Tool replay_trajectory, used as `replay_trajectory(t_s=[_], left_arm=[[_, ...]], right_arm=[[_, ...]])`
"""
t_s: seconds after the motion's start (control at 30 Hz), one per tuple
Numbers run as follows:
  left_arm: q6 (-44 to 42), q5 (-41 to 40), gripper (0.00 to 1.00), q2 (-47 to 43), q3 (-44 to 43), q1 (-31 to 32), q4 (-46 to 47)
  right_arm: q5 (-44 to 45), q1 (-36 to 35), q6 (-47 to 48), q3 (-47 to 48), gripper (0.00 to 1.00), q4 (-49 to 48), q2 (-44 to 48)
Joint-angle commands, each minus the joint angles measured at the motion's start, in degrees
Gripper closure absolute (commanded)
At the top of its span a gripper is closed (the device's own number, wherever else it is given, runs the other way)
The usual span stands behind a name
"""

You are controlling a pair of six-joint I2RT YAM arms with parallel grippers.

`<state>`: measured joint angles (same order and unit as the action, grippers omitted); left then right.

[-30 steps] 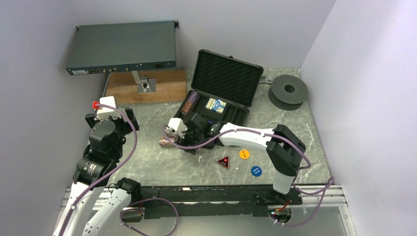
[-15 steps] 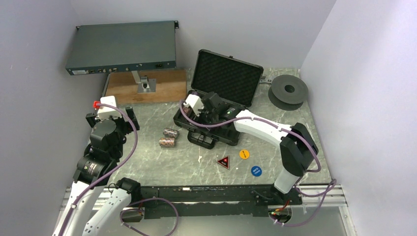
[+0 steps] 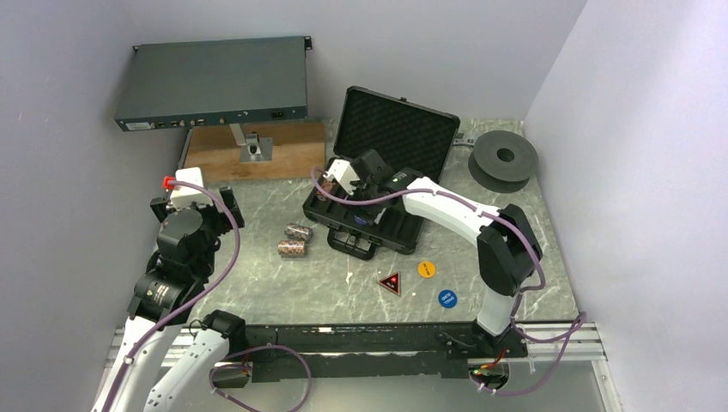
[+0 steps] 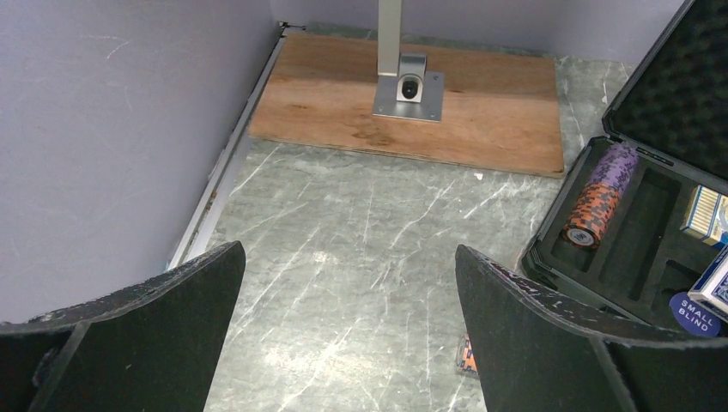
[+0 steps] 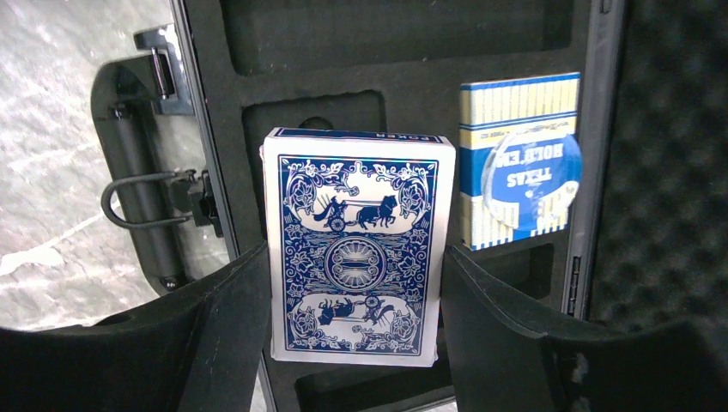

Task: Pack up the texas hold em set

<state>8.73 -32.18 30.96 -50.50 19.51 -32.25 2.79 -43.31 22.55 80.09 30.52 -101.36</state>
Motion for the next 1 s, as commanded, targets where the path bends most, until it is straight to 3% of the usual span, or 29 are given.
replay_trajectory(t_s=[0.0, 0.2, 0.77, 0.97], left_arm=[[0.81, 0.81, 0.0, -0.49, -2.05, -0.35, 0.68], [0.82, 0.59, 0.0, -1.02, -1.97, -0.35, 0.75], [0.68, 0.43, 0.0, -1.34, -1.84, -0.35, 0.81], [0.7, 0.28, 0.0, -1.24, -1.94, -0.35, 0.64]], right_arm=[[0.81, -0.11, 3.59, 4.3, 0.43, 6.17, -2.28], [-2.0, -0.11, 4.83, 6.79, 0.45, 10.5, -4.47], [1.02, 0.24, 6.86, 17.12, 0.45, 17.74, -13.49], [-3.13, 0.16, 7.99, 19.57, 0.46, 19.76, -15.28]])
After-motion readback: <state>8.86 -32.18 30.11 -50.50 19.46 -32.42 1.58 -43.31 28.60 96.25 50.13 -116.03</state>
